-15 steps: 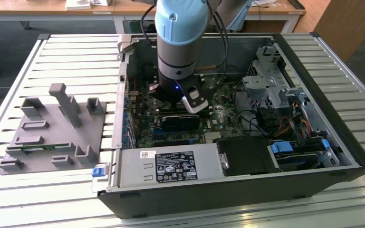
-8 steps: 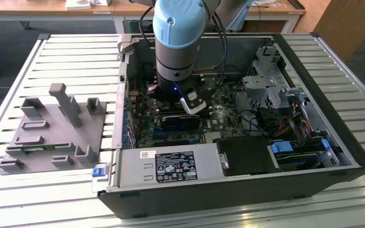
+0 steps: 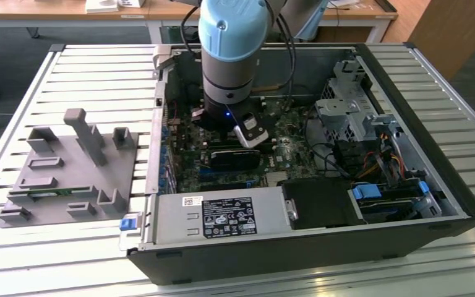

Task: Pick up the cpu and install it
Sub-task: 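Install the second cpu locking lever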

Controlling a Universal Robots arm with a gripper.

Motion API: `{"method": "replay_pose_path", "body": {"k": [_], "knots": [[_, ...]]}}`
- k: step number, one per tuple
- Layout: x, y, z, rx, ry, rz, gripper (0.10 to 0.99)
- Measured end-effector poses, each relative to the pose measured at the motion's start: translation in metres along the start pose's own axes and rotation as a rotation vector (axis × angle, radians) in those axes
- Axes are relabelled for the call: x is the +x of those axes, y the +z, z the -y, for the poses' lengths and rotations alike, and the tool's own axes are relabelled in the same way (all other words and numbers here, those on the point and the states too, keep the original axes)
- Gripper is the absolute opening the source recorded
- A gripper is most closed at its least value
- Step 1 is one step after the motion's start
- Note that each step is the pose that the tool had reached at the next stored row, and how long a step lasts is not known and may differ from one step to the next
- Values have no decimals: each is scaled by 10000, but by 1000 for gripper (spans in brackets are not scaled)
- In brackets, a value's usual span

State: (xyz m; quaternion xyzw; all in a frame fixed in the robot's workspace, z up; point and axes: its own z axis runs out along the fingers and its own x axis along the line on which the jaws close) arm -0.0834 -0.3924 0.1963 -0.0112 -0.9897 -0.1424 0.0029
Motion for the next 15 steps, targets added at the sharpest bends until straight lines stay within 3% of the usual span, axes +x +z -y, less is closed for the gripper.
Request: {"method": "replay_pose_path", "body": {"k": [11,15], "knots": [[2,-218,-64,-83,0,-2,106],[3,-243,-71,-91,0,-3,106]]}}
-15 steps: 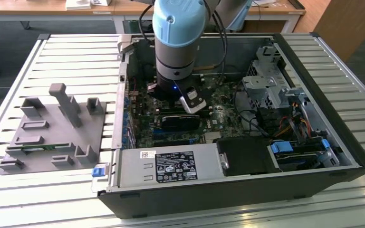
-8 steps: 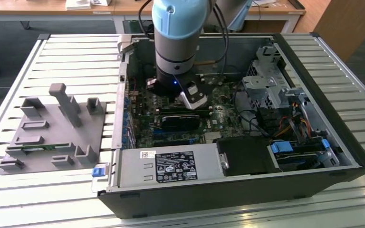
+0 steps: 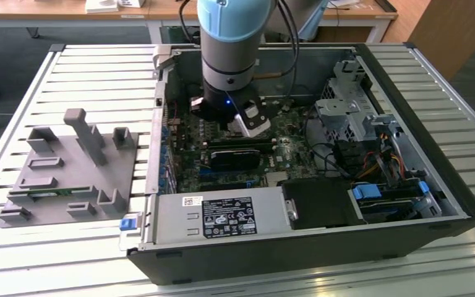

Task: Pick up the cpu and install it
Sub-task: 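Install the second cpu locking lever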

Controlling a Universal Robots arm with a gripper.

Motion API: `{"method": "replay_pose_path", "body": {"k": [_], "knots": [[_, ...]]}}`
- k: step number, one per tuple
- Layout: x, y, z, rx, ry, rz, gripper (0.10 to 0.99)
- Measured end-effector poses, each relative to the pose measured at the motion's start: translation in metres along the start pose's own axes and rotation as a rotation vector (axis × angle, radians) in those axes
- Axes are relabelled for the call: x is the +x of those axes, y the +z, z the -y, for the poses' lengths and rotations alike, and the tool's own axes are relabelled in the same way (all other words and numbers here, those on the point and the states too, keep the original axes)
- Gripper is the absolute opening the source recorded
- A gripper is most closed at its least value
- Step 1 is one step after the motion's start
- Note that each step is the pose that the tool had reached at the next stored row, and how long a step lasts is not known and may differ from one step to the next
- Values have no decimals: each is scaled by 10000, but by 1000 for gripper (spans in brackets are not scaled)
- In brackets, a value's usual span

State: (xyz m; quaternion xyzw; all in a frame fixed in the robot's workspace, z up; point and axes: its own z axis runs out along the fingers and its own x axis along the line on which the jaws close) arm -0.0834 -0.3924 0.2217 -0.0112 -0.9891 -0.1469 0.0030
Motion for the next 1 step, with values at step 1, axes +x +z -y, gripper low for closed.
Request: {"method": "replay_pose_path", "body": {"k": [1], "knots": [[0,0,0,0,0,0,106]]}}
